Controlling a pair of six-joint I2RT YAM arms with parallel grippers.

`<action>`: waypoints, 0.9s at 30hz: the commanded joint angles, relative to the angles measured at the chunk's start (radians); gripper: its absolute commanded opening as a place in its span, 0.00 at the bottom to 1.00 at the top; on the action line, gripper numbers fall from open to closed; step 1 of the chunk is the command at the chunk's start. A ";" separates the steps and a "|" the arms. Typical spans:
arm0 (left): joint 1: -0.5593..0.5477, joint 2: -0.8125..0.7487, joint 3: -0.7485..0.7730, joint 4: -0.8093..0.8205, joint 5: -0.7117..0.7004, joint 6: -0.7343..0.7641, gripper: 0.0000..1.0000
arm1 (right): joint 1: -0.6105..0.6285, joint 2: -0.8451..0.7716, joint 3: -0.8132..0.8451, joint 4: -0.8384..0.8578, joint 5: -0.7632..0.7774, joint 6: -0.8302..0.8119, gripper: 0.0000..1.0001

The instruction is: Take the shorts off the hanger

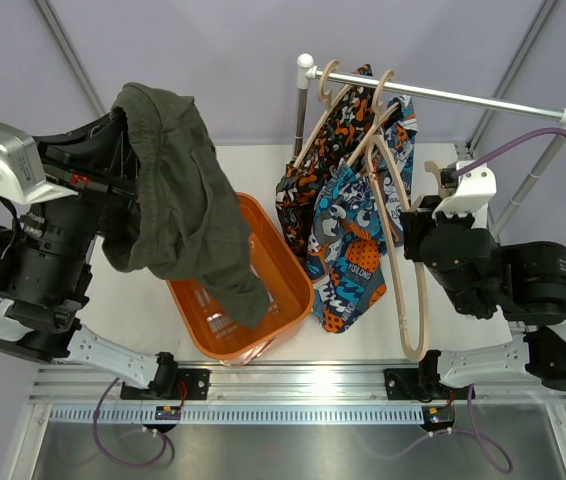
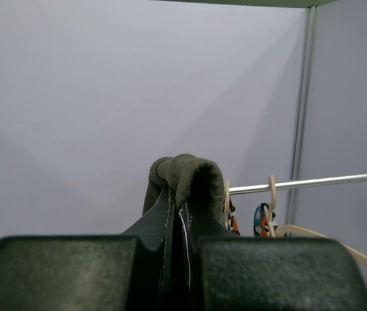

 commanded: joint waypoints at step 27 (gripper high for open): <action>0.846 -0.144 -0.610 -0.826 0.373 -1.413 0.00 | -0.010 -0.092 -0.064 -0.276 0.025 0.330 0.00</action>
